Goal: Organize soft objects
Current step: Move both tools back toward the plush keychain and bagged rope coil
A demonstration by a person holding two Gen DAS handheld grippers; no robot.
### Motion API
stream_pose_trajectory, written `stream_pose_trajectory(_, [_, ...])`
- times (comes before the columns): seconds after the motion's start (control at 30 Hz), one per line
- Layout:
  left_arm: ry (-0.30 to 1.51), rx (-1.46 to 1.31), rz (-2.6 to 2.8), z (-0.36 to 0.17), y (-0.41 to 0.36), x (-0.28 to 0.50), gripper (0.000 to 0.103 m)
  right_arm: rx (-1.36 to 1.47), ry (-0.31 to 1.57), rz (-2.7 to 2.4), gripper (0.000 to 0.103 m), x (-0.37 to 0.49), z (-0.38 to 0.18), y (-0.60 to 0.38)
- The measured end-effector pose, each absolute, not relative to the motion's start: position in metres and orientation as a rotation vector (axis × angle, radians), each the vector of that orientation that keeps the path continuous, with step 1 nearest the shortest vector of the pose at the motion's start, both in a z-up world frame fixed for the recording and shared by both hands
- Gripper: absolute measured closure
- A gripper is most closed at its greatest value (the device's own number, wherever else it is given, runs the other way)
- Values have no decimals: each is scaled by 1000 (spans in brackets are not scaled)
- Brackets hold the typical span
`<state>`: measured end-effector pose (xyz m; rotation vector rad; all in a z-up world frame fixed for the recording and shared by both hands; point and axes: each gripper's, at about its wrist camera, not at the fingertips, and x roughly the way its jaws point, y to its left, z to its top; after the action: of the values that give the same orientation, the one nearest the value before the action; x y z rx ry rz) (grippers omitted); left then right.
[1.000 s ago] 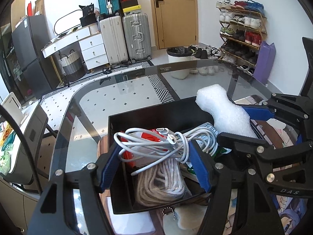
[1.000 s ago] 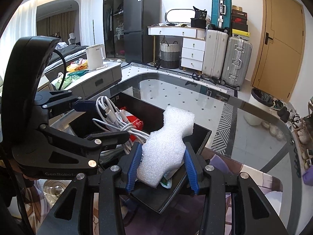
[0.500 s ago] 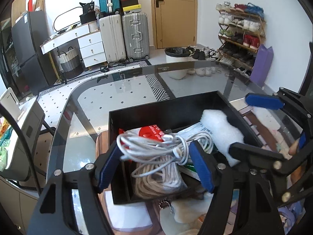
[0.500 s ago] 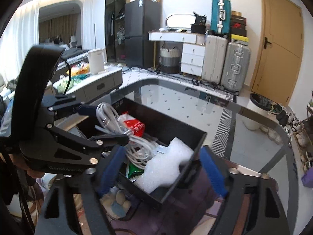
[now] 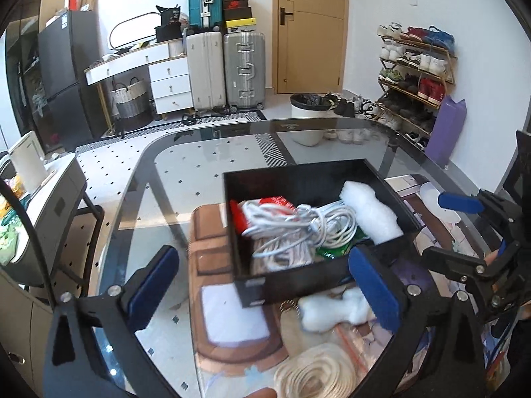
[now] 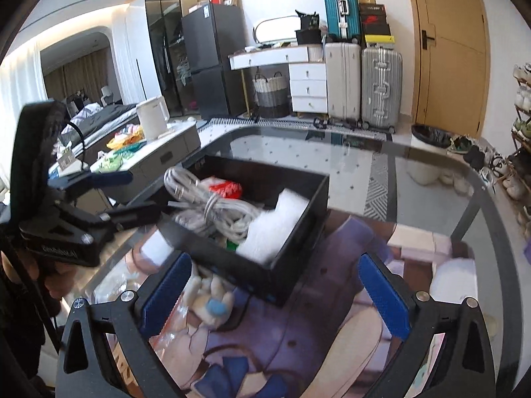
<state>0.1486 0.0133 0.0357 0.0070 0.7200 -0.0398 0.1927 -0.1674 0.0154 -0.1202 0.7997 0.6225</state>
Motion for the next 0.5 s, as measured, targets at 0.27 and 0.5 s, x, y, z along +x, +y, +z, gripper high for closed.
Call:
stream_pose_trajectory(0.27, [725, -15, -11, 32, 24, 128, 0, -106, 837, 629, 1, 186, 7, -159])
stream_pose_trajectory(0.5, [760, -13, -19, 19, 23, 117, 0, -81, 885, 620, 1, 185, -2, -147])
